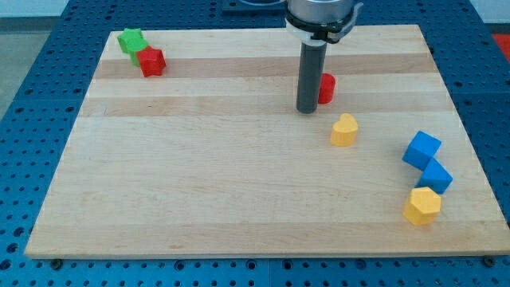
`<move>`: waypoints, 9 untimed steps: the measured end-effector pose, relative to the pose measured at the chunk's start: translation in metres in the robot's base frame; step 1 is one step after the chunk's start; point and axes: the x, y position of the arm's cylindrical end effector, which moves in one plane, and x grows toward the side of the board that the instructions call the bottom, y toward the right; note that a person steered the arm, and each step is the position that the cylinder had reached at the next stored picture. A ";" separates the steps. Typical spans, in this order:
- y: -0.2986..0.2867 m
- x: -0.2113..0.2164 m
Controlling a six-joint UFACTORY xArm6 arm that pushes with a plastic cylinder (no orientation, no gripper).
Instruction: Move the yellow heart towards the blue cube
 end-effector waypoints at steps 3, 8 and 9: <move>0.039 0.031; 0.055 0.026; 0.055 0.052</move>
